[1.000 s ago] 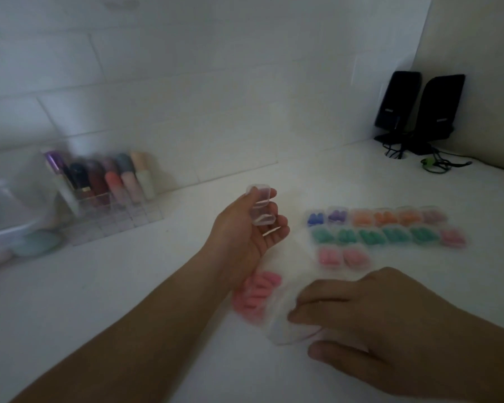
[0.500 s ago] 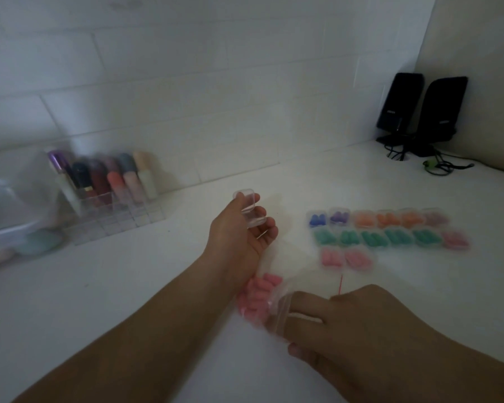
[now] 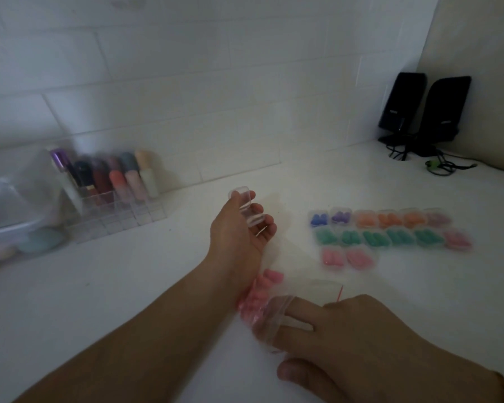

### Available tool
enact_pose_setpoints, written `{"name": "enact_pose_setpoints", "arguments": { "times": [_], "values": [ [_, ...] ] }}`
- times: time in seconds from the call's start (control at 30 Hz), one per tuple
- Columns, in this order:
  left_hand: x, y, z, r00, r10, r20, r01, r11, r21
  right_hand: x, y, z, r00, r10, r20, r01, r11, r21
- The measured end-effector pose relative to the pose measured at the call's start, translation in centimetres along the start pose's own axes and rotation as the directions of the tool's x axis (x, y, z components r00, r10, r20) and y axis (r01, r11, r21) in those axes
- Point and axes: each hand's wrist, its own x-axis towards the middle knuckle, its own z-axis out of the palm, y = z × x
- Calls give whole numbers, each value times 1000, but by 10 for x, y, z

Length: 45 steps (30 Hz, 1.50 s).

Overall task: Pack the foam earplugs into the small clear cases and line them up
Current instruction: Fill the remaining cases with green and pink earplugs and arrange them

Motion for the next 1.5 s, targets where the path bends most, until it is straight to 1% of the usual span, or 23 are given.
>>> {"name": "enact_pose_setpoints", "arguments": {
  "times": [0.03, 0.07, 0.1, 0.13, 0.17, 0.23, 0.3, 0.43, 0.5, 0.57, 0.63, 0.67, 0.7, 0.77, 0.8, 0.9, 0.97, 1.1, 1.2, 1.23, 1.3, 1.4, 1.5],
  "values": [
    [0, -1, 0, 1000, 2, -2, -2, 1000, -5, -11, -3, -14, 996, 50, 68, -50, 999, 1],
    [0, -1, 0, 1000, 4, -2, -4, 1000, -9, -13, -2, -10, 995, 96, -19, -95, 995, 25],
    [-1, -2, 0, 1000, 7, -2, -7, 1000, -13, -8, -7, -8, 987, 136, -81, -138, 990, -13],
    [-1, -2, 0, 1000, 10, -3, -10, 1000, -18, -8, -2, -9, 982, 170, -80, -176, 981, -77],
    [-1, -2, 0, 1000, 14, -4, -14, 1000, -24, -12, -1, -6, 987, 155, -28, -157, 986, -62],
    [-1, -2, 0, 1000, 19, -10, -19, 999, -31, -8, -7, -7, 988, 157, -2, -156, 987, 31],
    [0, -2, 1, 1000, 18, -13, -18, 999, -30, -9, -1, -13, 985, 158, -65, -154, 986, 61],
    [-1, -2, 2, 999, 29, -14, -30, 999, -24, -15, 1, -25, 985, 166, -48, -160, 982, 95],
    [-1, 1, 1, 999, 46, -10, -46, 999, -20, -20, 11, -32, 975, 211, -68, -201, 971, 128],
    [-1, 3, 0, 998, 63, -3, -63, 998, -7, -25, 20, -47, 960, 269, -84, -246, 946, 212],
    [-3, 6, 1, 997, 79, 15, -79, 997, 12, -29, 25, -66, 946, 321, -52, -290, 906, 309],
    [-5, 8, 3, 996, 85, 30, -86, 996, 15, -30, 27, -74, 933, 358, -48, -309, 861, 404],
    [-8, 9, 5, 995, 91, 50, -92, 996, 17, -30, 29, -80, 911, 408, -66, -317, 793, 520],
    [-17, 10, 9, 989, 96, 111, -99, 995, 26, -32, 36, -83, 856, 504, -119, -309, 681, 664],
    [-22, 9, 12, 984, 92, 154, -98, 994, 37, -32, 39, -82, 828, 542, -142, -307, 651, 694],
    [-37, 4, 16, 952, 48, 301, -78, 993, 88, -25, 42, -83, 730, 665, -157, -315, 532, 786],
    [-43, -1, 18, 923, 51, 383, -119, 981, 156, -20, 41, -83, 709, 687, -160, -284, 485, 827],
    [-48, -6, 16, 856, 146, 496, -317, 906, 281, -11, 35, -77, 752, 651, -103, -227, 403, 887],
    [-49, -9, 14, 822, 150, 550, -380, 863, 332, -7, 34, -71, 771, 633, -70, -192, 336, 922],
    [-48, -9, 13, 816, 140, 562, -376, 865, 331, -6, 34, -70, 772, 633, -64, -193, 329, 924],
    [-48, -9, 13, 806, 117, 581, -351, 884, 308, -6, 35, -65, 777, 625, -75, -196, 353, 915],
    [-47, -10, 13, 800, 92, 593, -296, 920, 258, -7, 35, -61, 805, 584, -101, -190, 416, 889],
    [-48, -9, 14, 793, 69, 605, -207, 965, 161, -9, 36, -63, 829, 540, -144, -181, 503, 845]
  ]
}}
